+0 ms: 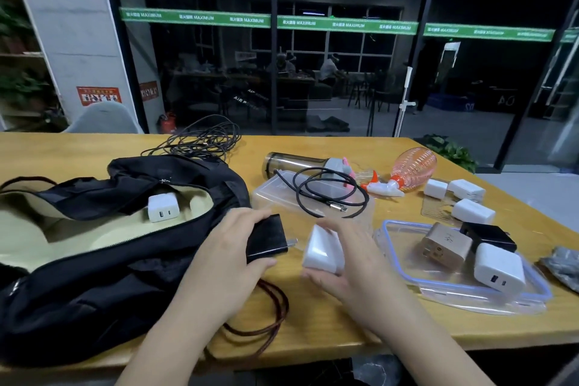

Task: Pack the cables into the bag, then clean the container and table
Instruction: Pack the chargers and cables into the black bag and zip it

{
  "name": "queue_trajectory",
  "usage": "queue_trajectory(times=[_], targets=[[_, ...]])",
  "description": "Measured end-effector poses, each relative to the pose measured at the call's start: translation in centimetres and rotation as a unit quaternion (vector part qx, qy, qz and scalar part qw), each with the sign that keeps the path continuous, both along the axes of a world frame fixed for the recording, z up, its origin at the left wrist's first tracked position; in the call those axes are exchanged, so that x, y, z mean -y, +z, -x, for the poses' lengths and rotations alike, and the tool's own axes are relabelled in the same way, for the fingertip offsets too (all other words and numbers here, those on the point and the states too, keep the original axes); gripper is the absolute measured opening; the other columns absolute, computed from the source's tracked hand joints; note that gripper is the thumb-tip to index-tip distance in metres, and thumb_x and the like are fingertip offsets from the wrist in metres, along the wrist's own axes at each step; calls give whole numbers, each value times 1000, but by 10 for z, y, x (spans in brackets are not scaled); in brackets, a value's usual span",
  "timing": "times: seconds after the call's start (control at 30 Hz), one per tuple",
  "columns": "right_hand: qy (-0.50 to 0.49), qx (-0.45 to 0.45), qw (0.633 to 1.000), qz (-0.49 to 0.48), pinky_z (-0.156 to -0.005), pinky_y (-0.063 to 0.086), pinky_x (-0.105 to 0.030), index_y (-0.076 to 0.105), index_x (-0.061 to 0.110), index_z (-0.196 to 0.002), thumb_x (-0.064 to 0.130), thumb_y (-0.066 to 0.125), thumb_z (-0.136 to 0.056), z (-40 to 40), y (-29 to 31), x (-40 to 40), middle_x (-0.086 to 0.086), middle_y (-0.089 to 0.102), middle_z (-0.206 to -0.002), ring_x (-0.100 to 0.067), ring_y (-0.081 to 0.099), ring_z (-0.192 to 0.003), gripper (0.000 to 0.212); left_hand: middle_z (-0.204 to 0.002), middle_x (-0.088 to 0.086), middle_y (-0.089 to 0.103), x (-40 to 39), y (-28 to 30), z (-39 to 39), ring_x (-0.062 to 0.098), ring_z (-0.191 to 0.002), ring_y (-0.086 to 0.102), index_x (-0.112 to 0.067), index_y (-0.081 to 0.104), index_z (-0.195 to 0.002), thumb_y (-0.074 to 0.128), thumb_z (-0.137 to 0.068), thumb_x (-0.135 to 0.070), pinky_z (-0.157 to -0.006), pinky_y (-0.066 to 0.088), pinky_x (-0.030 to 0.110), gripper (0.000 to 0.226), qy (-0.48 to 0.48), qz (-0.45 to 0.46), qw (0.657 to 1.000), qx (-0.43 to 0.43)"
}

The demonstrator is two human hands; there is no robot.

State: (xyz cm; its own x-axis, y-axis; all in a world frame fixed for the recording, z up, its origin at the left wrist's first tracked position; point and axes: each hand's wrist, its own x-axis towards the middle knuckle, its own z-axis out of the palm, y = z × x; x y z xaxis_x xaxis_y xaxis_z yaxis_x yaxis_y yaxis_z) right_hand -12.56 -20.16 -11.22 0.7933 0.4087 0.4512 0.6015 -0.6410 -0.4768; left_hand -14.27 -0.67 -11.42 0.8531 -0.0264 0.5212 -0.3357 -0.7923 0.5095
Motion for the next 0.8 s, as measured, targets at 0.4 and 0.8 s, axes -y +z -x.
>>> queue_trajectory(times=[0.4, 0.8], targets=[[93, -32, 994, 38, -84, 28, -17, 27, 21, -139, 24, 55, -89, -32, 48, -114, 4, 30, -128, -12, 34, -118, 57, -123, -6, 55, -125, 28, -16, 25, -116, 41, -30, 53, -126, 79, -69, -30, -97, 35, 42, 63, 259, -131, 957, -8], [81, -163, 959, 217, -91, 38, -37, 38, 4, -128, 35, 47, -94, -83, 35, -213, -14, 36, -127, -33, 41, -117, 47, -130, -17, 47, -181, 2, -27, 13, -124, 36, -52, 32, -128, 59, -84, -45, -100, 32, 36, 51, 240, -113, 934, -238]])
